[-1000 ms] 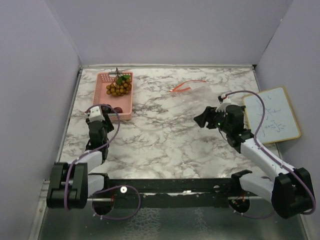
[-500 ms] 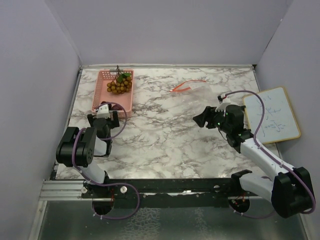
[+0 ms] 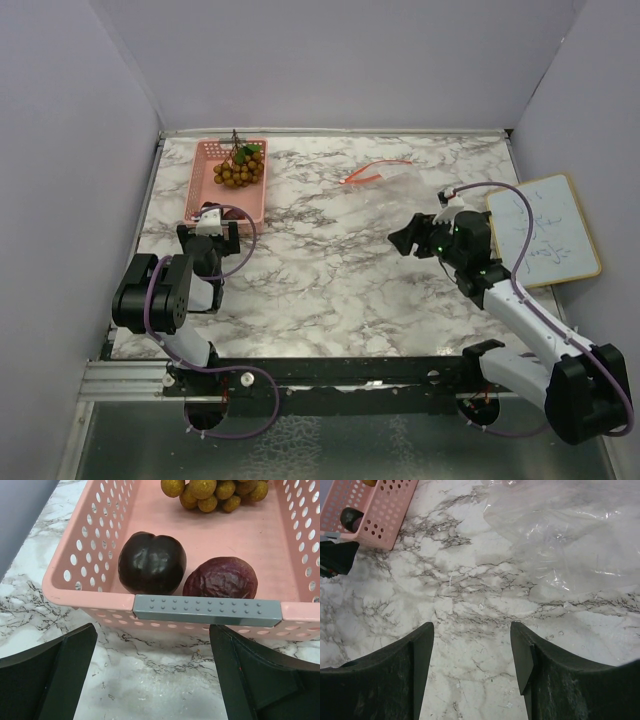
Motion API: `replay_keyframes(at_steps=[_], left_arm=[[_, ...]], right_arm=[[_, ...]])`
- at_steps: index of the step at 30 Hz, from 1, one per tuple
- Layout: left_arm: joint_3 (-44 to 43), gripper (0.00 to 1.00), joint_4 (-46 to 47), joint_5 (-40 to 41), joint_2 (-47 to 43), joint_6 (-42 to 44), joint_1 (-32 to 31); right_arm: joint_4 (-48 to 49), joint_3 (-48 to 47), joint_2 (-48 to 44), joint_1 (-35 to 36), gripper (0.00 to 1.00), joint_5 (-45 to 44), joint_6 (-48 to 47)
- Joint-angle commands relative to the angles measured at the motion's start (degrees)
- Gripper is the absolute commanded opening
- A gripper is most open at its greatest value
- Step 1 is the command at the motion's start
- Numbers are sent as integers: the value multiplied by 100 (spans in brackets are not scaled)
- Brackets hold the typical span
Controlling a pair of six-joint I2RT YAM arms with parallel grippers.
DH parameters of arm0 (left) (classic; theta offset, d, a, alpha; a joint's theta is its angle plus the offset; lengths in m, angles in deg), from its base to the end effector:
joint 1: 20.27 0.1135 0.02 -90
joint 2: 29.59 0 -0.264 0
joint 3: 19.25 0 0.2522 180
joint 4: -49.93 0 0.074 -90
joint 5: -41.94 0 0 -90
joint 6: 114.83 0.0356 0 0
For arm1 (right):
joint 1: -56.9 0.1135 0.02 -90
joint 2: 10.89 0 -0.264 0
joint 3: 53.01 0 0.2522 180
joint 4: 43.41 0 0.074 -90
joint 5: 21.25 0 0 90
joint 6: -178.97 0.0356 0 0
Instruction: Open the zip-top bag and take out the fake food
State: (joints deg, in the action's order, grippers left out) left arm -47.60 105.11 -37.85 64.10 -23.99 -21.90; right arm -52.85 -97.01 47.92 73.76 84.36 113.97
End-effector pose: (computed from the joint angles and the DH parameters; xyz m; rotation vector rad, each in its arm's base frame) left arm 0.2496 -0.0008 0.1285 -0.0927 1.7451 0.1456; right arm 0.2133 0.0747 0.2304 -0.0356 2.0544 0.7346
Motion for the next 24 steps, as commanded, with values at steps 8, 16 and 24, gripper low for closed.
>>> replay_keyframes(at_steps=[8,16,24], left_arm=[[-103,99,269,-169,22,50,-21],[-96,99,276,-167,19,41,-17],[-94,99,275,-160,22,40,-18]], right_arm=[[241,-12,524,9,63,-225,-180],[343,167,543,9,63,-388,-296],[335,90,551,10,63,-516,-390]])
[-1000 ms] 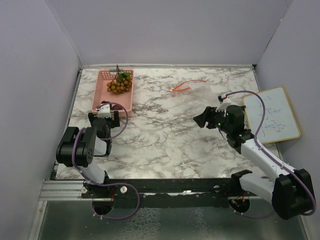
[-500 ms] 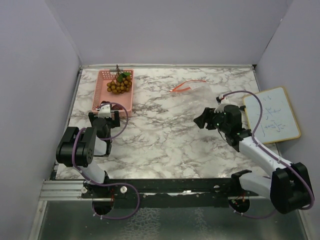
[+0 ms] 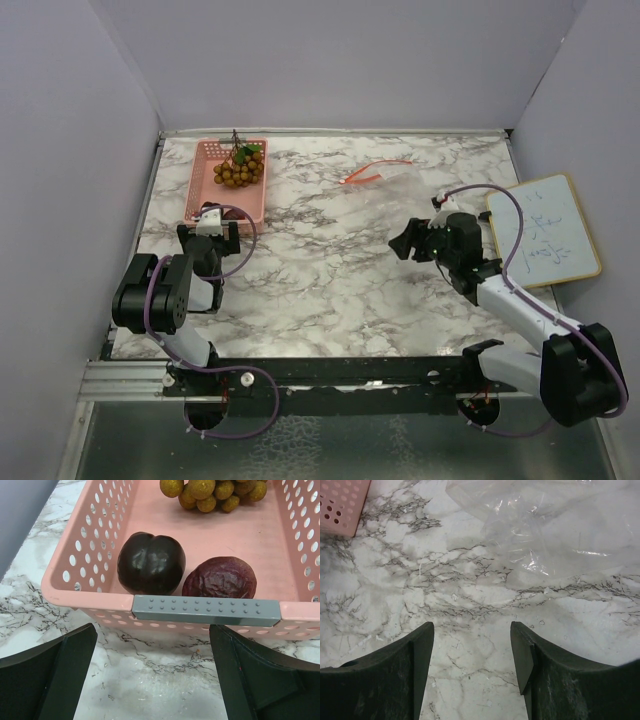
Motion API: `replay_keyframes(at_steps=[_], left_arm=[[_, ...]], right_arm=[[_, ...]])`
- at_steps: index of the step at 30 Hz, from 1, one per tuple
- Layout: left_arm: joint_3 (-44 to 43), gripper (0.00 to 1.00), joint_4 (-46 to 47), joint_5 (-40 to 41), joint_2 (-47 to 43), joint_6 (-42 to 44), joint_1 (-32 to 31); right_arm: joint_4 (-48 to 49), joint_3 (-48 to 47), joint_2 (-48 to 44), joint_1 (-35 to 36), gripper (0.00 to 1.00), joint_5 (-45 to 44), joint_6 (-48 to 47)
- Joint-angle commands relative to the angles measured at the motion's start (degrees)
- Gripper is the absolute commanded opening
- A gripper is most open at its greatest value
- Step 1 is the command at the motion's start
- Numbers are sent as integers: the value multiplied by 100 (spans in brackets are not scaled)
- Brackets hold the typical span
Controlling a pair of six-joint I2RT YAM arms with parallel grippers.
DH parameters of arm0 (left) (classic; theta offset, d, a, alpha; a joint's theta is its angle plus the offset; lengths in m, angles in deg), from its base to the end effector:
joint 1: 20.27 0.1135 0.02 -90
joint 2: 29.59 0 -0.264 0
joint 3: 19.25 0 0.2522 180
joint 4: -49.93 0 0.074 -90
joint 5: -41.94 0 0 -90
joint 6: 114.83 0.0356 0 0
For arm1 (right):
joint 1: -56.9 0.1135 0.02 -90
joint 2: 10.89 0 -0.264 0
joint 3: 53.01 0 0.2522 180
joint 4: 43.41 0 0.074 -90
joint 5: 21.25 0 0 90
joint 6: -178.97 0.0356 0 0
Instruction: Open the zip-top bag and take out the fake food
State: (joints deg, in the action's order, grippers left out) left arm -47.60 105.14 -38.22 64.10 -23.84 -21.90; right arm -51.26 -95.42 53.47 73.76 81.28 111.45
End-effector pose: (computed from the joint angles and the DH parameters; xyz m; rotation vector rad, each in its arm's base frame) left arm 0.2497 -0.0010 0.1286 -0.0857 1.7450 0.1419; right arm 0.2218 0.0753 0.2032 -0.0311 2.1424 0.6383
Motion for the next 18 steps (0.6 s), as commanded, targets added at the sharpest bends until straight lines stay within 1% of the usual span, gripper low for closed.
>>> replay_keyframes(at_steps=[1,18], left_arm=[[-96,99,272,-123,18,35,-17],[-101,99,269,-131,24,32,-17]], right_arm=[[163,-71,10,10,63,-208,-153],[98,-62,25,7,63,-320,-192]])
